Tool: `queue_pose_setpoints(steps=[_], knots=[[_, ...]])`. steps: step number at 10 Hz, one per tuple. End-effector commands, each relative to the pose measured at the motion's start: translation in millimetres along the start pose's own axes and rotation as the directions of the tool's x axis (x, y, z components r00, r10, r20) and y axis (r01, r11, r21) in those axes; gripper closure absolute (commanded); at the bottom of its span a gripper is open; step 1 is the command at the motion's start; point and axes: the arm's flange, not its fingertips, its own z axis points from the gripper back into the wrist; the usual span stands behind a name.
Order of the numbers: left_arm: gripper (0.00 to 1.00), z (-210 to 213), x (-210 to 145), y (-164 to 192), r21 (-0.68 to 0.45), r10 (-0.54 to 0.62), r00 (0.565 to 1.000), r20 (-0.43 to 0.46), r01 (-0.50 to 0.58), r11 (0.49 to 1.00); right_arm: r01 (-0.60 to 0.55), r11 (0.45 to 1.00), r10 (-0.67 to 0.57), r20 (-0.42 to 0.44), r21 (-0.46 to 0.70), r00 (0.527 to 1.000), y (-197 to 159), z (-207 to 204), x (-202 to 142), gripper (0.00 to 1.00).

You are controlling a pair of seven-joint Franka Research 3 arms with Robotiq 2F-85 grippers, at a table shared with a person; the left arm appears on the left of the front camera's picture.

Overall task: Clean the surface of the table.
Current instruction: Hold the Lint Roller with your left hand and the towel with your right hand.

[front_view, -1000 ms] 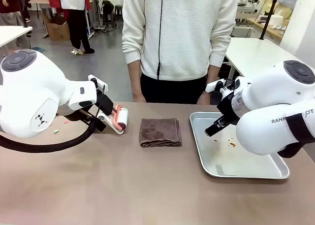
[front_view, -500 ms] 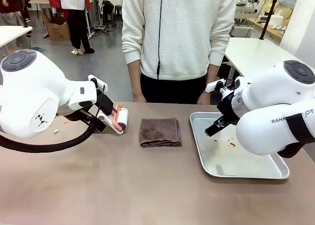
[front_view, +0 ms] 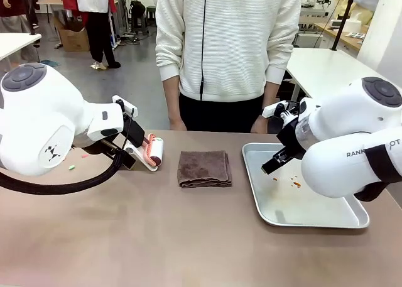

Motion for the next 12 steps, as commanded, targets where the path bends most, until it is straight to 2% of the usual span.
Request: queue_pose_setpoints(steps=[1,2,3,4,5,6,7,8,9,10,11,12], knots=[[0.0,8.8,-1.6,-0.1,-0.013,-0.023,1.0,-0.019,0.022,1.0,-0.009,1.0,0.01,-0.025,0.021,1.0,2.1,9.9,-3.9,0.0],[0.0,20.8,-3.1,-1.7,-0.034,-0.041,0.998,-0.053,0.039,0.999,0.012,0.998,-0.009,-0.048,0.055,0.999,2.7,22.2,-8.2,0.0],[0.0,35.0,-6.4,-0.5,-0.134,-0.044,0.993,-0.111,0.028,0.991,0.055,0.992,-0.046,-0.077,0.111,0.996,3.5,39.2,-11.7,0.0],[0.0,50.2,-10.6,2.3,-0.234,-0.036,0.991,-0.132,0.004,0.972,0.175,0.973,-0.156,-0.13,0.148,0.979,2.3,58.0,-14.9,0.0],[0.0,68.5,-14.1,10.0,-0.275,0.024,0.987,-0.159,-0.068,0.959,0.315,0.923,-0.286,-0.153,0.221,0.946,-5.4,80.3,-20.0,0.0],[0.0,86.1,-16.2,19.4,-0.329,0.131,0.974,-0.183,-0.186,0.926,0.432,0.856,-0.399,-0.169,0.284,0.901,-17.0,97.6,-29.3,0.0],[0.0,103.6,-23.3,33.4,-0.348,0.181,0.972,-0.151,-0.223,0.91,0.532,0.751,-0.496,-0.198,0.391,0.845,-30.0,114.3,-42.9,0.0],[0.0,122.6,-34.3,55.1,-0.425,0.216,0.971,-0.105,-0.24,0.873,0.559,0.656,-0.552,-0.183,0.507,0.814,-45.6,131.8,-64.0,0.0],[0.0,144.6,-52.1,85.0,-0.497,0.314,0.949,-0.039,-0.291,0.817,0.568,0.527,-0.614,-0.178,0.632,0.769,-70.2,149.7,-95.3,0.0],[0.0,164.1,-70.2,111.1,-0.563,0.389,0.921,0.037,-0.302,0.769,0.565,0.436,-0.677,-0.16,0.7,0.719,-92.4,161.9,-124.8,0.0],[0.0,178.7,-91.2,132.2,-0.614,0.469,0.878,0.091,-0.321,0.721,0.542,0.354,-0.747,-0.117,0.762,0.654,-116.2,172.1,-155.1,0.0],[0.0,188.2,-115.5,144.9,-0.654,0.53,0.84,0.119,-0.335,0.679,0.511,0.325,-0.798,-0.059,0.796,0.6,-131.1,181.7,-184.2,0.0]])
